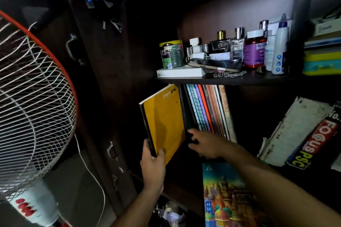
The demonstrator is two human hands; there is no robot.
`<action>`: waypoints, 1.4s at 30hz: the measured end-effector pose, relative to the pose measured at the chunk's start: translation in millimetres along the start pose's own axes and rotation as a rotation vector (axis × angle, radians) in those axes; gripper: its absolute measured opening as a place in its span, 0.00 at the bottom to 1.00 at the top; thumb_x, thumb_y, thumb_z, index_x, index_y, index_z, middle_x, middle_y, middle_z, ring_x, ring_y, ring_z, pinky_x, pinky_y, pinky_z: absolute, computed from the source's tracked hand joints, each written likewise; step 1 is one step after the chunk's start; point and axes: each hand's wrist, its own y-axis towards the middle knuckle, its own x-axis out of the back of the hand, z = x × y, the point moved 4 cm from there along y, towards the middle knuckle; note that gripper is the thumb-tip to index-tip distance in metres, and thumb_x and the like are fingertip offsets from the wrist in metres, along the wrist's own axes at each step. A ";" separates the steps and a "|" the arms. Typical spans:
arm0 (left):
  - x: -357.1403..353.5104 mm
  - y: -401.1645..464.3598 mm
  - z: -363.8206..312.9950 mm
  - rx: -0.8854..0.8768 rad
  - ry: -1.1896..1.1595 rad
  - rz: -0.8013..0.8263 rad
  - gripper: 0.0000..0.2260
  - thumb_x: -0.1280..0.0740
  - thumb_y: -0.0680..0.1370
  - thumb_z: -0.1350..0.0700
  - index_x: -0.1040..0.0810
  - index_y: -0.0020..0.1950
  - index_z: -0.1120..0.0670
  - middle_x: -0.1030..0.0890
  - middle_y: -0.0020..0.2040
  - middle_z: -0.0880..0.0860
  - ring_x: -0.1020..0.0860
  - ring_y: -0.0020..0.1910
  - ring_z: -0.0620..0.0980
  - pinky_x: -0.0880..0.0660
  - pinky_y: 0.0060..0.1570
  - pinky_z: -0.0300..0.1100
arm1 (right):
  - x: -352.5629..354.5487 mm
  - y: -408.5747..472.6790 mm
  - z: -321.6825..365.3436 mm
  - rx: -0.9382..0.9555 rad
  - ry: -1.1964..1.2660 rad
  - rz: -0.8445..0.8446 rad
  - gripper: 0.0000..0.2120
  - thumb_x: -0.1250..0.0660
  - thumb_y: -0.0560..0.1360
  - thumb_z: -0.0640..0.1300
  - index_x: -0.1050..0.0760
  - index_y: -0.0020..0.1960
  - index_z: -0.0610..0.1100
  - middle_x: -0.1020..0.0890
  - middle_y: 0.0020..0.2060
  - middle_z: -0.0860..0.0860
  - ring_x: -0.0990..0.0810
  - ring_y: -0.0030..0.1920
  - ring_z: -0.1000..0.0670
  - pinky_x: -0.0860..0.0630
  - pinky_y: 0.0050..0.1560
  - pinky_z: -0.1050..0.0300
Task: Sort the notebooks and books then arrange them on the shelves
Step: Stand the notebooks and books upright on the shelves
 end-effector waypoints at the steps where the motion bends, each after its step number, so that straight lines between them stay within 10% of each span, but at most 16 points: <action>1: 0.1 -1.5 -0.1 -0.002 0.016 -0.002 0.31 0.34 0.82 0.52 0.46 0.81 0.44 0.29 0.75 0.49 0.26 0.69 0.53 0.28 0.69 0.56 | -3.3 13.0 4.8 -0.026 0.110 -0.052 0.34 0.39 0.83 0.53 0.52 0.82 0.47 0.34 0.76 0.46 0.21 0.63 0.43 0.24 0.58 0.51; 13: -3.2 -8.6 -10.3 -0.095 0.094 0.012 0.15 0.33 0.80 0.59 0.26 0.57 0.37 0.19 0.49 0.36 0.20 0.47 0.34 0.24 0.48 0.39 | -38.5 32.6 -0.9 -0.073 0.453 -0.455 0.46 0.32 0.79 0.52 0.64 0.81 0.55 0.42 0.79 0.47 0.38 0.77 0.43 0.36 0.74 0.43; 19: -9.5 -11.7 -14.2 -0.100 0.202 0.126 0.26 0.34 0.79 0.42 0.35 0.76 0.41 0.23 0.62 0.41 0.24 0.63 0.49 0.24 0.62 0.53 | -35.7 31.3 -0.2 -0.070 0.406 -0.470 0.39 0.39 0.83 0.49 0.64 0.81 0.55 0.52 0.82 0.51 0.45 0.80 0.45 0.43 0.76 0.47; 30: -20.0 -6.7 -17.1 -0.220 0.262 0.208 0.23 0.36 0.78 0.37 0.35 0.72 0.38 0.24 0.66 0.39 0.24 0.67 0.46 0.26 0.67 0.50 | -34.5 30.4 2.8 -0.084 0.354 -0.487 0.37 0.43 0.84 0.47 0.66 0.81 0.55 0.54 0.82 0.53 0.44 0.79 0.46 0.39 0.74 0.48; 37: -54.6 15.5 -26.1 -0.336 0.376 0.367 0.21 0.38 0.83 0.47 0.41 0.72 0.33 0.28 0.67 0.31 0.28 0.64 0.30 0.33 0.61 0.24 | -32.3 32.1 3.4 -0.075 0.405 -0.488 0.35 0.43 0.84 0.45 0.62 0.82 0.52 0.52 0.82 0.52 0.44 0.79 0.47 0.42 0.75 0.53; 42: -88.6 52.2 -31.2 -0.275 0.579 0.383 0.23 0.41 0.80 0.35 0.44 0.72 0.35 0.23 0.67 0.47 0.22 0.63 0.53 0.24 0.62 0.55 | -32.6 32.9 0.0 -0.068 0.431 -0.521 0.31 0.47 0.86 0.48 0.60 0.82 0.52 0.50 0.82 0.52 0.46 0.80 0.51 0.46 0.74 0.57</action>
